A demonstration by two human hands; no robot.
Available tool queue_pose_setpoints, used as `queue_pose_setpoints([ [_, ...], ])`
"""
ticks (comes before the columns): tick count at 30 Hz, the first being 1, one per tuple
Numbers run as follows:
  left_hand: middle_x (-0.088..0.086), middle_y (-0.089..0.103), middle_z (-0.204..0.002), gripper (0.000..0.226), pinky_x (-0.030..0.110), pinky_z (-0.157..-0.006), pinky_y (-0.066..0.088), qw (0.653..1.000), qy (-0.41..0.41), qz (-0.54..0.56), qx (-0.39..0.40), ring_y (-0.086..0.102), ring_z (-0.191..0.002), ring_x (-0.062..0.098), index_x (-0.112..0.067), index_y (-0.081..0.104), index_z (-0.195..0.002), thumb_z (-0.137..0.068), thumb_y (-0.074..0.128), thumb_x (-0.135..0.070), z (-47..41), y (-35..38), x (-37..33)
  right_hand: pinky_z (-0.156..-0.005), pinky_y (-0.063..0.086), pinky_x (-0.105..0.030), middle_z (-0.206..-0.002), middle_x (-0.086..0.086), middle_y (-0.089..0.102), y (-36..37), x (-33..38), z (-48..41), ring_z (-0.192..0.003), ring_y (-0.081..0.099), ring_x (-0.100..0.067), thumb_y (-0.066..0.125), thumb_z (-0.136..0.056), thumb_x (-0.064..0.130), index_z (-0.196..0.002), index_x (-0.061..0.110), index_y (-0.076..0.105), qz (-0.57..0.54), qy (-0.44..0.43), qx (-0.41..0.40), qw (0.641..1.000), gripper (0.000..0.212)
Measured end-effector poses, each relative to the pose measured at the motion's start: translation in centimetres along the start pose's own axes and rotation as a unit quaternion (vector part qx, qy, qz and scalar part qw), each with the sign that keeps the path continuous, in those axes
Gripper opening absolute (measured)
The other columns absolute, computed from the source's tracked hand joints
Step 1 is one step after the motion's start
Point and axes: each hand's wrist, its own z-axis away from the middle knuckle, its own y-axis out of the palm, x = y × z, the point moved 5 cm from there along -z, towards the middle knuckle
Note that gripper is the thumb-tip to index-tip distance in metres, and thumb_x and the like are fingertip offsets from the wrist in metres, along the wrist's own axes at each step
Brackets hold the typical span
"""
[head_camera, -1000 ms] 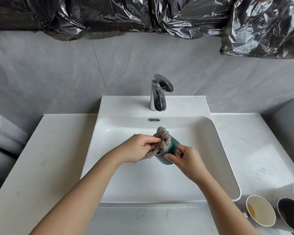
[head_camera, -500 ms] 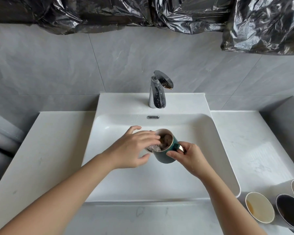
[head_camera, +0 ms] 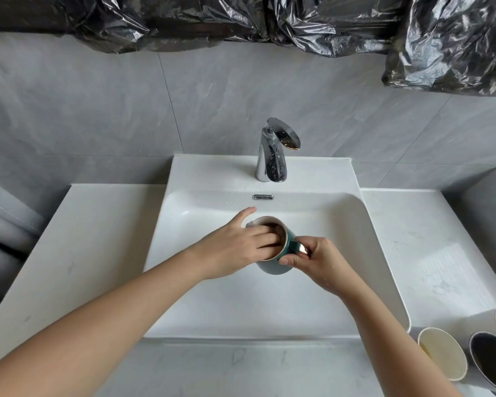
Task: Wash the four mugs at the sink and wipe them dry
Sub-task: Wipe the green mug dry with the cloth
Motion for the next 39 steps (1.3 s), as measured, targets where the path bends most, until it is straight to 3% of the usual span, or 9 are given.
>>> queue_pose_setpoints([
  [5,-0.013,0.053,-0.124,0.051,0.054,-0.102,0.036,0.999,0.048,0.005,-0.017,0.05,-0.12,0.014,-0.023,0.049,-0.118,-0.075,0.044,0.002,0.1,-0.3,0.0,-0.051,0.025,-0.018,-0.046,0.015,0.031,0.2,0.6,0.0,-0.05,0.027,-0.006,0.079,-0.081,0.007,-0.047,0.039,0.057,0.014,0.0,0.031,0.999,0.052],
  [7,-0.01,0.055,-0.113,0.044,0.058,-0.099,0.038,0.999,0.049,-0.015,-0.012,0.053,-0.115,0.017,-0.023,0.056,-0.105,-0.07,0.049,0.001,-0.3,-0.4,-0.1,-0.05,0.024,-0.016,-0.047,0.014,0.029,0.3,0.8,-0.1,-0.05,0.026,-0.007,0.079,-0.081,0.007,-0.047,0.03,0.052,0.026,-0.008,0.036,0.999,0.049],
  [10,-0.006,0.055,-0.097,0.039,0.053,-0.09,0.044,0.999,0.008,-0.048,-0.005,0.056,-0.102,0.019,-0.021,0.056,-0.091,-0.073,0.03,0.003,-0.9,-0.3,-0.2,-0.049,0.021,-0.019,-0.053,0.011,0.027,0.3,1.0,-0.2,-0.051,0.023,-0.008,0.08,-0.08,0.008,-0.058,0.01,0.045,0.05,-0.027,0.017,0.998,0.041],
  [16,-0.005,0.051,-0.08,0.029,0.034,-0.069,0.035,0.994,-0.102,-0.015,0.044,0.052,-0.081,0.017,-0.021,0.04,-0.073,-0.057,0.048,0.002,-2.1,-0.8,-0.3,-0.049,0.018,-0.023,-0.05,0.009,0.027,0.5,0.9,-0.1,-0.053,0.022,-0.011,0.08,-0.08,0.011,-0.069,-0.009,0.049,0.087,-0.063,-0.031,0.994,0.039],
  [22,-0.005,0.044,-0.087,0.031,0.033,-0.08,0.025,0.896,-0.256,0.315,0.181,0.033,-0.09,0.025,-0.023,0.029,-0.094,-0.079,0.043,0.0,-1.1,2.1,-0.5,-0.046,0.019,-0.019,-0.046,0.01,0.028,1.1,0.6,0.4,-0.052,0.023,-0.011,0.08,-0.076,0.002,-0.056,0.007,0.036,0.112,-0.086,-0.035,0.989,0.048],
  [26,-0.001,0.037,-0.1,0.028,0.039,-0.089,0.023,0.947,-0.172,0.232,0.14,0.036,-0.101,0.022,-0.019,0.038,-0.099,-0.077,0.051,-0.005,-0.9,0.5,-1.1,-0.046,0.02,-0.019,-0.046,0.009,0.027,0.7,0.2,0.5,-0.051,0.022,-0.01,0.079,-0.078,0.002,-0.062,-0.008,0.046,0.097,-0.079,-0.033,0.992,0.038],
  [29,0.005,0.039,-0.115,0.022,0.051,-0.105,0.018,0.981,-0.098,0.133,0.098,0.033,-0.116,0.023,-0.019,0.047,-0.093,-0.075,0.052,-0.006,-0.9,-0.1,-1.0,-0.045,0.02,-0.018,-0.045,0.01,0.027,0.7,0.5,0.6,-0.05,0.023,-0.01,0.079,-0.079,0.002,-0.059,-0.004,0.043,0.095,-0.088,-0.024,0.991,0.041],
  [33,0.002,0.041,-0.129,0.043,0.066,-0.113,0.002,0.982,-0.072,0.135,0.109,0.033,-0.128,0.021,-0.016,0.049,-0.12,-0.077,0.052,-0.007,-0.4,0.7,-1.0,-0.046,0.02,-0.019,-0.046,0.008,0.026,1.0,0.9,0.7,-0.051,0.022,-0.011,0.08,-0.078,0.004,-0.054,0.018,0.032,0.113,-0.102,-0.015,0.988,0.055],
  [39,0.005,0.052,-0.122,0.043,0.062,-0.115,0.003,0.953,-0.176,0.199,0.144,0.046,-0.117,0.026,-0.009,0.043,-0.125,-0.083,0.05,-0.007,-0.7,1.7,-1.7,-0.048,0.02,-0.022,-0.048,0.01,0.032,1.1,0.8,0.2,-0.053,0.024,-0.012,0.077,-0.076,0.002,-0.053,0.026,0.028,0.144,-0.101,-0.004,0.984,0.06],
])
